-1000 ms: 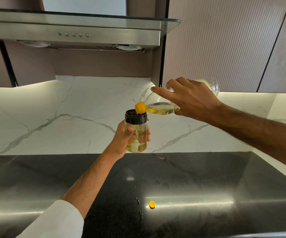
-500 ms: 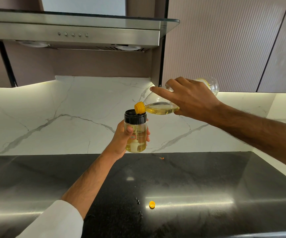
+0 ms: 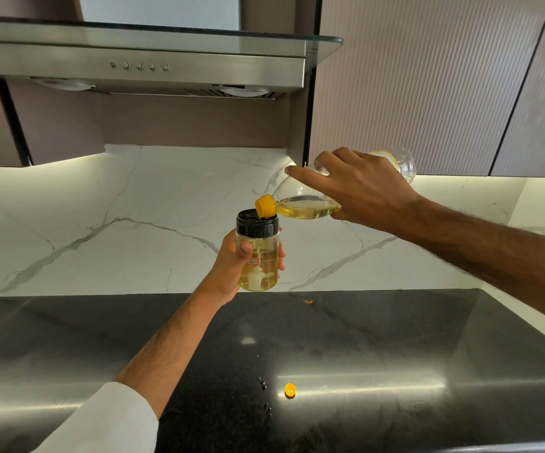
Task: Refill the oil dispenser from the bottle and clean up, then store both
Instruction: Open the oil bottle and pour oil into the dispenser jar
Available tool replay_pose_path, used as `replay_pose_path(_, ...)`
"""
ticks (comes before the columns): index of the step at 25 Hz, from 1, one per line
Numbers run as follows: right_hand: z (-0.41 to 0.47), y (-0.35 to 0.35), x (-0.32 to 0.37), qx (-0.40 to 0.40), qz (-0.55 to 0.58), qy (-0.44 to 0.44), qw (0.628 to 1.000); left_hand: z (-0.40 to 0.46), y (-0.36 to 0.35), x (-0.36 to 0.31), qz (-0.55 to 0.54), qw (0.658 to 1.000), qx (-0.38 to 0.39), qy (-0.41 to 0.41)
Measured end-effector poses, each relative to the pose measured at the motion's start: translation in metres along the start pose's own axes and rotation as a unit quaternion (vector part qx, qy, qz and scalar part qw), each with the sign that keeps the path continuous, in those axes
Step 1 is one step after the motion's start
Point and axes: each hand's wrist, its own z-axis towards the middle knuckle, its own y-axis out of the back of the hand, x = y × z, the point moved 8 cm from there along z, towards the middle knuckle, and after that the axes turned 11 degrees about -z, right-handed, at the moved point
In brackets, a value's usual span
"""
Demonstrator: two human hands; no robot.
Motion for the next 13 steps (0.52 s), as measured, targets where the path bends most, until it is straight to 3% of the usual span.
replay_pose_path(13,0.0003,-0.0015,0.0003,-0.002,0.004,-0.001,1.0,0.0017,0.0002,0.0014,0.002,1.0,0.0,0.002)
